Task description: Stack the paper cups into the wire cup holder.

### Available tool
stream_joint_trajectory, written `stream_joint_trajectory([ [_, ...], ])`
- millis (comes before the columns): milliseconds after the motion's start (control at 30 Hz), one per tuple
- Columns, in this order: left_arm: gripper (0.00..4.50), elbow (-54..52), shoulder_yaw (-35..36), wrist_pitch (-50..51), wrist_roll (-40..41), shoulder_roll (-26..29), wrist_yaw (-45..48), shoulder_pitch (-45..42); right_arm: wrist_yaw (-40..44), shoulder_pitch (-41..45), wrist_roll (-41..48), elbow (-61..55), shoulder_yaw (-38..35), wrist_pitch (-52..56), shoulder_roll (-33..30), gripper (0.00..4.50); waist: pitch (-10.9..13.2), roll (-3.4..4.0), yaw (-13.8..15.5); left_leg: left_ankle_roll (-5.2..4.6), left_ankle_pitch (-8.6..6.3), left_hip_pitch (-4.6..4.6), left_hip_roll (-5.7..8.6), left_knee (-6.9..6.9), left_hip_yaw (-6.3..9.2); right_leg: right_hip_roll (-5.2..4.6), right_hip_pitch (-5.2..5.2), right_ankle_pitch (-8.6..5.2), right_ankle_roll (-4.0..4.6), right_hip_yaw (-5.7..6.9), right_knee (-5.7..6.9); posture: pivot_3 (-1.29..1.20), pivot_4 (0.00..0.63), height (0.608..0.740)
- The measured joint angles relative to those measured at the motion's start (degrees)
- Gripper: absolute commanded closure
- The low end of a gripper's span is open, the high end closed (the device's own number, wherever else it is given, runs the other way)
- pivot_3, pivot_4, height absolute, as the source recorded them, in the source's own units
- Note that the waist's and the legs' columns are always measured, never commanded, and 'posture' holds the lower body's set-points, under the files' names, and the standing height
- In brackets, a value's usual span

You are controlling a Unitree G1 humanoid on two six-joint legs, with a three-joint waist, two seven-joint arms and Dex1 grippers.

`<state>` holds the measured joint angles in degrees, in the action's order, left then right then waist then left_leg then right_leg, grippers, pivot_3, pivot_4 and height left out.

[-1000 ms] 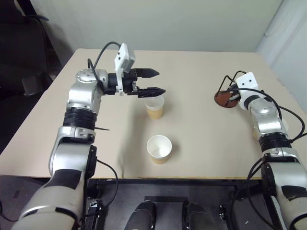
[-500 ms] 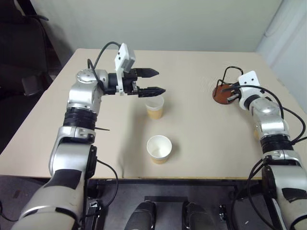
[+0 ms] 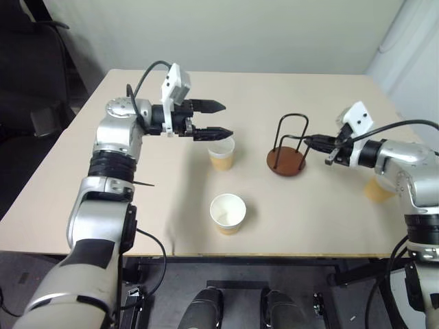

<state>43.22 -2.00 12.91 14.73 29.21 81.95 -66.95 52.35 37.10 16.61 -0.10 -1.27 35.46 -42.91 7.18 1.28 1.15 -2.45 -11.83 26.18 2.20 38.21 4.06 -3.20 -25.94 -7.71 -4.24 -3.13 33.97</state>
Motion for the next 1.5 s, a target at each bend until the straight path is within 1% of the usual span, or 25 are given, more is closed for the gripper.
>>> stream_joint_trajectory([
  [267, 0.0, 1.77, -0.47, -0.98, -1.17, 1.14, 1.79, -0.27, 0.7, -1.63, -0.6, -0.86, 1.99, 0.32, -0.61, 4.47, 0.0, 0.0, -0.21, -0.1, 0.15, -0.02, -0.01, 0.01, 0.0, 0.0, -0.01, 0.03, -0.05, -0.01, 0.06, 0.0, 0.15, 0.74],
  [467, 0.0, 1.78, -0.46, -1.18, -1.24, 1.14, 1.71, -0.27, 0.61, -1.63, -2.11, -0.43, 2.67, -2.12, -0.57, 4.47, 0.0, 0.0, -0.16, -0.12, 0.15, -0.02, 0.01, 0.04, 0.0, -0.01, 0.0, 0.04, -0.06, -0.01, 0.05, 0.0, 0.15, 0.74],
  [600, 0.0, 1.77, -0.43, -1.2, -1.24, 1.15, 1.44, -0.28, 0.17, -1.63, -4.57, 2.01, 3.29, -5.87, -0.56, 4.47, 0.0, 0.0, -0.18, -0.13, 0.15, -0.02, 0.0, 0.04, -0.01, -0.01, 0.0, 0.05, -0.08, -0.01, 0.06, 0.0, 0.15, 0.74],
  [700, 0.0, 1.77, -0.43, -1.2, -1.24, 1.14, 1.4, -0.28, 0.16, -1.62, -5.5, 3.32, 3.7, -7.21, -0.53, 3.73, 0.0, 0.0, -0.2, -0.13, 0.16, -0.05, 0.0, 0.04, 0.0, -0.01, 0.03, 0.06, -0.09, -0.01, 0.06, 0.0, 0.15, 0.74],
  [733, 0.0, 1.77, -0.43, -1.2, -1.24, 1.14, 1.37, -0.28, 0.25, -1.66, -5.77, 4.2, 4.14, -7.45, -0.53, 3.41, 0.0, 0.0, -0.2, -0.14, 0.16, -0.05, 0.0, 0.05, 0.0, -0.01, 0.03, 0.06, -0.09, -0.01, 0.06, 0.0, 0.15, 0.74],
  [1000, 0.0, 1.77, -0.43, -1.2, -1.23, 1.11, 1.31, -0.28, 0.91, -3.1, -6.77, 4.89, 4.74, -8.1, -1.37, 0.56, 0.0, 0.0, -0.18, -0.14, 0.16, -0.04, 0.01, 0.04, -0.01, -0.01, 0.03, 0.06, -0.1, -0.01, 0.05, 0.0, 0.15, 0.74],
  [1200, 0.0, 1.79, -0.43, -1.2, -1.23, 0.85, 1.45, -0.39, 2.93, -5.06, -4.62, 1.75, 3.33, -5.74, -4.54, 0.56, 0.0, 0.0, -0.1, -0.13, 0.15, -0.02, 0.01, 0.04, -0.03, -0.01, 0.03, 0.06, -0.1, -0.03, 0.04, 0.0, 0.15, 0.74],
  [1367, 0.0, 2.21, -0.43, -1.38, -1.23, 0.32, 1.49, -0.69, 2.92, -5.04, -1.53, -1.01, -1.81, -2.63, -6.5, 0.56, 0.0, 0.0, -0.09, -0.13, 0.16, -0.03, 0.01, 0.05, -0.03, -0.01, 0.04, 0.06, -0.1, -0.02, 0.05, 0.0, 0.15, 0.74],
  [1500, 0.0, 2.84, -0.46, -1.73, -1.26, -0.17, 1.78, -0.94, 3.44, -6.02, -0.14, -4.03, -2.78, -1.41, -8.87, 0.56, 0.0, 0.0, -0.06, -0.13, 0.16, -0.03, 0.01, 0.04, -0.03, -0.01, 0.04, 0.04, -0.12, -0.02, 0.06, 0.0, 0.15, 0.74],
])
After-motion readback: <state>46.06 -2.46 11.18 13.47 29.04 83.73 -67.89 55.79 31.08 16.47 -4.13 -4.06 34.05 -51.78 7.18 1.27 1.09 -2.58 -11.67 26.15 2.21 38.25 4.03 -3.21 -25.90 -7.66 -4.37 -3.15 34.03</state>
